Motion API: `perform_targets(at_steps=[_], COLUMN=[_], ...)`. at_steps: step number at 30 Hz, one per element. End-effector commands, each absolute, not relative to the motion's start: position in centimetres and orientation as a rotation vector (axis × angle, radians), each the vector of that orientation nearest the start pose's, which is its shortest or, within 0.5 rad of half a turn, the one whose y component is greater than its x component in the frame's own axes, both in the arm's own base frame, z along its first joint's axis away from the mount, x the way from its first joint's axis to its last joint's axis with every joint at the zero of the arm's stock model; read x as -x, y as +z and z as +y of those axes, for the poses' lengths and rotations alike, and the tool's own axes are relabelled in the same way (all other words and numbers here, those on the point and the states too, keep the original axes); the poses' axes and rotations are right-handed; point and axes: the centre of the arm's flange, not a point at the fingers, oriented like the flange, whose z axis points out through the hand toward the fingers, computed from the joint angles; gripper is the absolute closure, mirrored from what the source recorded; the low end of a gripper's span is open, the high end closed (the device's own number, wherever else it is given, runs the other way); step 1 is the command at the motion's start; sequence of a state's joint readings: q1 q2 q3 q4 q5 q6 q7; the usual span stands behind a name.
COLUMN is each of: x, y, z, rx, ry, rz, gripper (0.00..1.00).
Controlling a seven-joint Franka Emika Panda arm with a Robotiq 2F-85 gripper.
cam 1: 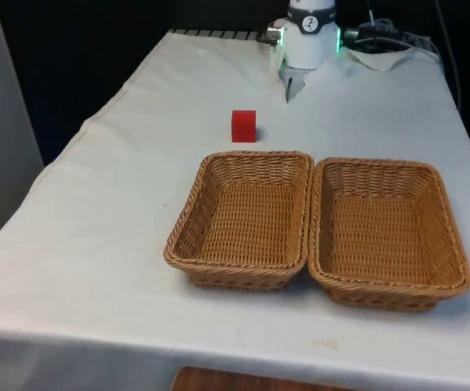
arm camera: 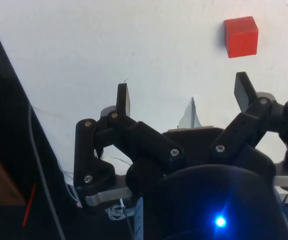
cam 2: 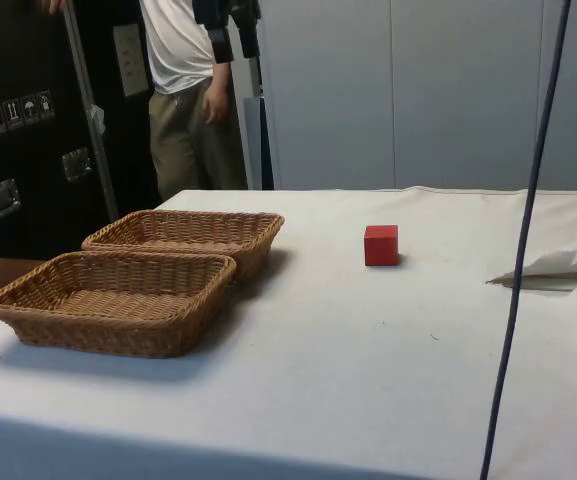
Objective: Pick up the red cube and place it into the right basket.
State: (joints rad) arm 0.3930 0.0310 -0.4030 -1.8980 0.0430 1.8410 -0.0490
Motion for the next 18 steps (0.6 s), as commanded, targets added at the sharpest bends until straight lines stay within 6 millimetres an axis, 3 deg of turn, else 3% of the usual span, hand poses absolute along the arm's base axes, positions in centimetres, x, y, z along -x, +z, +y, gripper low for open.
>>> perform_targets(at_steps=[1,2,10,11,18], x=[-55.2,-55.7,-53.1,-53.6,-51.0], y=[47.7,47.5,47.0,46.9,46.1], z=[-0.1,0.0,-0.5,-0.5,-1.0], rx=[3.114,3.107,3.106,3.098,3.097], ry=[0.109,0.131,0.097,0.123,0.072], rz=[-0.037,-0.042,-0.048,-0.052,-0.061], gripper=[0.00,0.00,0.00,0.00,0.00])
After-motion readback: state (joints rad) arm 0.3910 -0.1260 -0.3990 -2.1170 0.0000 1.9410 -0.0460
